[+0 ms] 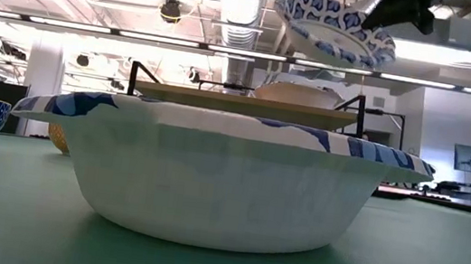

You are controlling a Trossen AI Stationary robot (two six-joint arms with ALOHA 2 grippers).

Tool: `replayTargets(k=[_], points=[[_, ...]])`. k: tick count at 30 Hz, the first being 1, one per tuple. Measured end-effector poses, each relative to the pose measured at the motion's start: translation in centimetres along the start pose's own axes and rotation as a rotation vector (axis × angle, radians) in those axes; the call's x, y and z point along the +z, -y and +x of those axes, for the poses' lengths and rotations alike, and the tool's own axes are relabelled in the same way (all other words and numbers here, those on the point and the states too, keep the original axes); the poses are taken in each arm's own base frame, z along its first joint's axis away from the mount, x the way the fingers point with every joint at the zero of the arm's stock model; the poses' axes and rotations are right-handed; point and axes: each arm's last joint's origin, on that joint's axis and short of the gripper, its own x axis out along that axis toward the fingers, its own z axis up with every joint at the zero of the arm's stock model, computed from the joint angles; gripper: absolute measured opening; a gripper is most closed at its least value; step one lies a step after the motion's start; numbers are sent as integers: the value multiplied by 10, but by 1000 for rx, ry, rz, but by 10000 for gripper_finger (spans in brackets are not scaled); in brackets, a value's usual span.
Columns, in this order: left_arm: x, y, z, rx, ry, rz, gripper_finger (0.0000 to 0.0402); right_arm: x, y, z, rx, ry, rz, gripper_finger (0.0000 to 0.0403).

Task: Place and stack bowls onto a shelf
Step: Stack the white patterned bowl on top with the other white patterned bowl on the shelf

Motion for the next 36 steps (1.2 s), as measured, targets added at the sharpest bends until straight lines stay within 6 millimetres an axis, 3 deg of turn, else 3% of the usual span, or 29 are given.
replayTargets(k=[6, 9, 13, 15, 21, 26, 29, 31, 36], points=[[-1, -3, 12, 16, -20, -9, 200, 9, -3, -4, 2, 41, -34, 21], [0, -5, 12, 26, -16, -12, 149, 13, -3, -8, -8, 59, -33, 28], [1, -12, 13, 18, -18, -7, 42, 17, -2, -8, -9, 82, -30, 46], [3, -21, 15, 14, -11, -24, 14, 19, -1, -8, -13, 99, -36, 54], [10, -61, 23, 131, 50, -86, 3, 30, 9, -23, -92, 200, 3, 97], [14, -117, 28, 176, 128, -299, 1, 42, 20, -50, -124, 304, 66, 151], [11, -139, 34, 168, 138, -426, 0, 42, 27, -59, -158, 337, 145, 177], [5, -149, 41, 147, 115, -496, 0, 39, 33, -61, -187, 324, 198, 188], [-7, -150, 64, 74, 54, -586, 0, 29, 44, -59, -259, 239, 297, 196]])
